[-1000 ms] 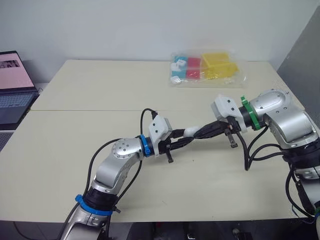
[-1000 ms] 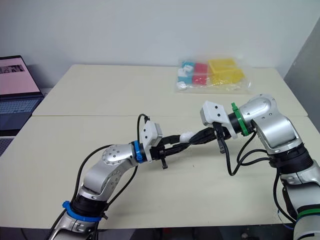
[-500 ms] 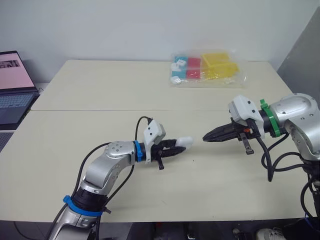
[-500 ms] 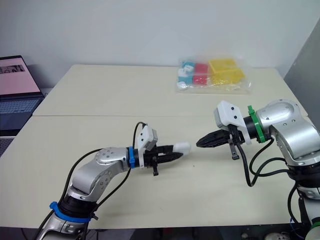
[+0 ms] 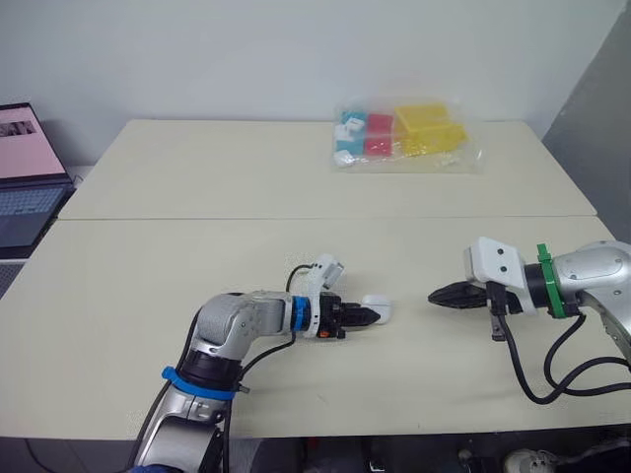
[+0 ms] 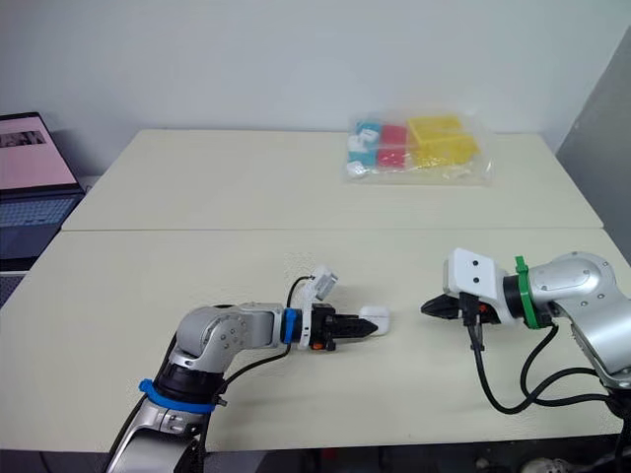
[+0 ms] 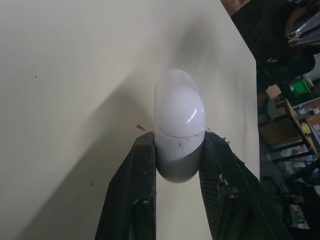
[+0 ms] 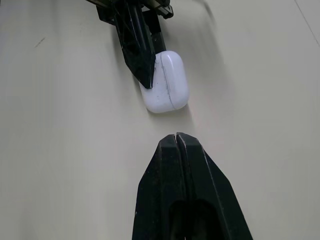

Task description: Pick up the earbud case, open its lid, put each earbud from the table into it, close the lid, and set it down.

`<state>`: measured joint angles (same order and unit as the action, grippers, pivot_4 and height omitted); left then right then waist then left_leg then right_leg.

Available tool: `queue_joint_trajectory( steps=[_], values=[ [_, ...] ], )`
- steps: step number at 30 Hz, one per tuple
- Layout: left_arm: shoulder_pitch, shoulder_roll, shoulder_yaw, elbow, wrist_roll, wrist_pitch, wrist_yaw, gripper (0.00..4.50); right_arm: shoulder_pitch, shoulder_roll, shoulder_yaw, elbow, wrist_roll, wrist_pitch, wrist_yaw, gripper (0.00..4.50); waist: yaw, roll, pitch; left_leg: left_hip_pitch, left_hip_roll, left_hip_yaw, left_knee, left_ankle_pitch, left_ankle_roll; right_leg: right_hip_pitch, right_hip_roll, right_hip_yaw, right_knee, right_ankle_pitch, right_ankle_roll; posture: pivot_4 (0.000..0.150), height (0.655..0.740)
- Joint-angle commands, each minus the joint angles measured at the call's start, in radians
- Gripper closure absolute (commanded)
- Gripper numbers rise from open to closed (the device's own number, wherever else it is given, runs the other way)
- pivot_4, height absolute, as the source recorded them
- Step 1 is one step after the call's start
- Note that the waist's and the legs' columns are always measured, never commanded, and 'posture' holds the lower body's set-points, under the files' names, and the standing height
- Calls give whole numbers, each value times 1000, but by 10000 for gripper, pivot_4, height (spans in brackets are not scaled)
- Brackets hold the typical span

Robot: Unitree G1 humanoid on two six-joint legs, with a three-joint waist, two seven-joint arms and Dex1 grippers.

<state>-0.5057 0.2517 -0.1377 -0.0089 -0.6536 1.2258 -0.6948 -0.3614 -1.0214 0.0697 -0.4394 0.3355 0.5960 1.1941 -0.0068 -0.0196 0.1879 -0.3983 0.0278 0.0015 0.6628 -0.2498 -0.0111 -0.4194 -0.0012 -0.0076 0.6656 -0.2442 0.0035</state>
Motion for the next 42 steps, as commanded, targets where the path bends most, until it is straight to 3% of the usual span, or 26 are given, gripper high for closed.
queue_joint_trajectory(
  steps=[1,6,12,18,26,30,32,35,39,42],
  values=[
    [-27,-7,30,39,-22,75,21,37030,-4,-4,-37,-45,21,7,-22,45000,0,0,0,0,0,0,0,0,0,0,0,0,0,0,0,1500,7400],
    [-38,-2,22,71,14,55,47,37030,-2,-4,-33,-56,28,15,-34,45000,0,0,0,0,0,0,0,0,0,0,0,1,0,0,0,1500,7400],
    [-37,19,37,81,28,43,66,18238,-3,-5,-30,-61,36,24,-45,45000,0,0,0,2,0,0,0,0,0,3,0,1,0,0,0,1500,7400],
    [-6,101,-37,25,64,-9,44,1200,-6,-15,-32,-56,45,11,-27,45000,-3,0,0,15,1,0,-1,0,0,13,0,1,-1,0,-1,1500,7400],
    [82,303,-82,-134,79,-116,-21,1200,-28,-18,-57,-44,92,-31,29,45000,-29,0,0,16,4,-2,-4,0,0,13,-1,1,-1,-1,-2,1500,7400],
    [176,424,-89,-208,245,-464,-46,1200,-54,-16,-52,-33,101,-33,31,45000,-27,0,0,16,4,-1,-5,0,0,13,-1,1,-1,-2,-3,1500,7400],
    [216,459,-38,-237,258,-560,-71,516,-58,-31,-49,-34,107,-18,43,45000,-25,0,0,16,4,-2,-5,0,0,12,-1,2,-1,-2,-4,1500,7400],
    [261,501,8,-258,263,-665,-127,0,-62,-30,-59,-34,123,-10,40,39442,-19,-1,0,14,8,-2,-5,0,0,11,-3,1,-2,-6,-10,1500,7400],
    [384,565,156,-276,292,-955,-217,0,-69,-69,-69,-16,124,-33,79,25051,-13,-1,0,8,6,-1,-5,0,-1,7,-8,1,-4,-6,-9,1500,7400],
    [453,609,282,-313,255,-982,-257,0,-50,-102,-102,9,121,-67,106,13773,-5,-1,0,-2,3,0,-5,0,-1,-3,-13,0,-3,-2,-2,1500,7400]
  ],
)
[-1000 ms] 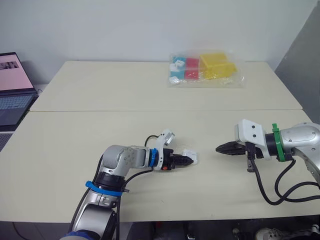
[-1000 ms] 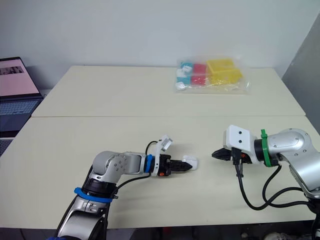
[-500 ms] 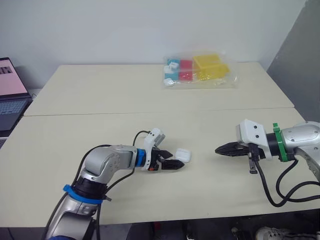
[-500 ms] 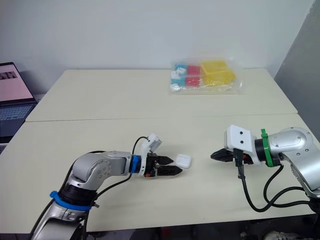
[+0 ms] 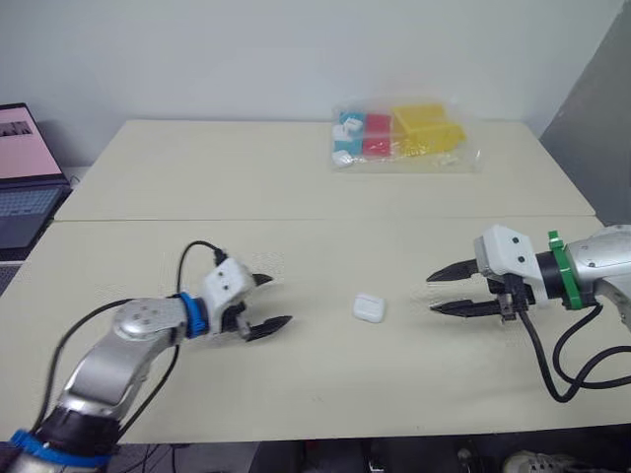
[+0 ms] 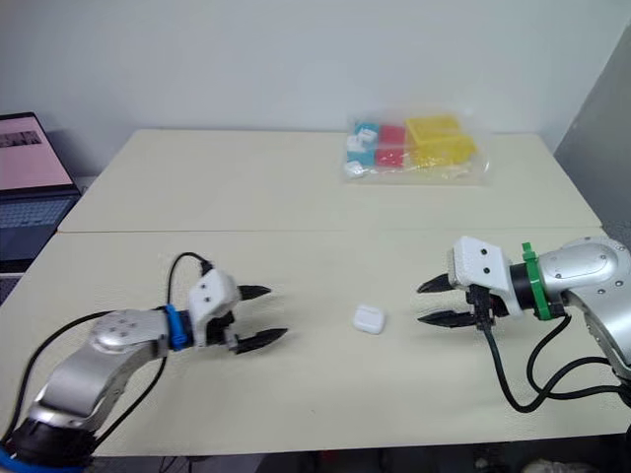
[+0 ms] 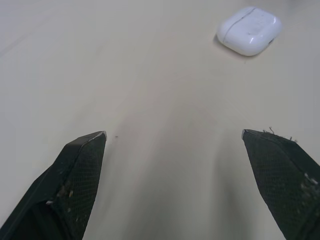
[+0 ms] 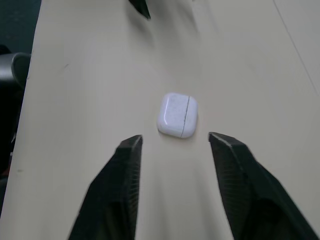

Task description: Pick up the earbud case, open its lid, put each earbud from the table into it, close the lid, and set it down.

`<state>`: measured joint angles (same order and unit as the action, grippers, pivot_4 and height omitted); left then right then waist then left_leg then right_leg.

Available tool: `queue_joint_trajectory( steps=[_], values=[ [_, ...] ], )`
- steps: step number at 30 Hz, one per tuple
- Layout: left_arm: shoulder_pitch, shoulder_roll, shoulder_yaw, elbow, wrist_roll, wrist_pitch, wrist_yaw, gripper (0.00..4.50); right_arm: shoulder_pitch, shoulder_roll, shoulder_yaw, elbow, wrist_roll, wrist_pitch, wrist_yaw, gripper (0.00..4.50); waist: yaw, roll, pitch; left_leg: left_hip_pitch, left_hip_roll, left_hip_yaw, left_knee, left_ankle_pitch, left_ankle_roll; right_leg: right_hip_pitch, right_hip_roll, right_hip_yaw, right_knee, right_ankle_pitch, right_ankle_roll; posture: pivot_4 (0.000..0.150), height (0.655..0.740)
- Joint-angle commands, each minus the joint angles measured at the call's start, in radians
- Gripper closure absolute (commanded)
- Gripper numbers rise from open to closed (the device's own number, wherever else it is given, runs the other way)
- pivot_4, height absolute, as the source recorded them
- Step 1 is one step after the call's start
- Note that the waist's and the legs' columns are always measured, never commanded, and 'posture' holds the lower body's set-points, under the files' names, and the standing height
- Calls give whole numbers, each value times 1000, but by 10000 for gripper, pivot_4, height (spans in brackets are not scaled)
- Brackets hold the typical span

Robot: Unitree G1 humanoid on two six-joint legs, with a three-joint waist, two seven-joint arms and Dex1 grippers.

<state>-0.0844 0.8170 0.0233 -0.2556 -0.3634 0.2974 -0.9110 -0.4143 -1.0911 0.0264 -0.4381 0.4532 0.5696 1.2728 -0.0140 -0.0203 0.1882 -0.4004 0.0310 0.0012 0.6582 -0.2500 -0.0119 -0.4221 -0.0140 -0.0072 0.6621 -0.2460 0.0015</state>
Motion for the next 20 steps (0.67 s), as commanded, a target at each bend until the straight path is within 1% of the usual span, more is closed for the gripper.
queue_joint_trajectory(
  steps=[1,3,4,8,10,13,20],
  values=[
    [46,54,142,-75,-38,-56,-49,0,11,-38,-65,13,0,-52,31,9829,5,0,0,-1,0,0,0,0,0,0,0,0,0,0,0,1500,7400],
    [72,72,165,-110,-48,-49,-65,0,39,-35,-78,24,-31,-136,33,2699,10,0,0,0,-1,0,0,0,0,0,-1,0,-1,0,1,1500,7400],
    [83,79,173,-134,-53,-48,-73,0,56,-35,-89,29,-38,-174,40,219,12,0,0,0,-1,1,0,0,0,0,-1,-1,-1,0,1,1500,7400],
    [101,90,181,-177,-44,-54,-87,0,88,-34,-126,43,-31,-227,45,219,16,0,0,0,-1,2,1,0,0,1,-2,-2,-2,0,1,1500,7400],
    [123,128,179,-205,-9,-19,-87,0,134,-55,-166,49,-38,-258,60,219,15,0,0,0,-1,2,1,0,0,1,-1,-2,-2,0,1,1500,7400],
    [132,115,186,-225,33,-42,-38,0,208,-76,-219,41,-27,-282,92,219,15,0,0,1,-1,2,1,0,0,2,-1,-2,-2,0,2,1500,7400],
    [127,124,145,-227,-31,-64,-160,0,191,-66,-204,33,-21,-279,69,219,11,0,0,2,-1,3,2,0,0,2,0,-2,-1,0,2,1500,7400]
  ],
)
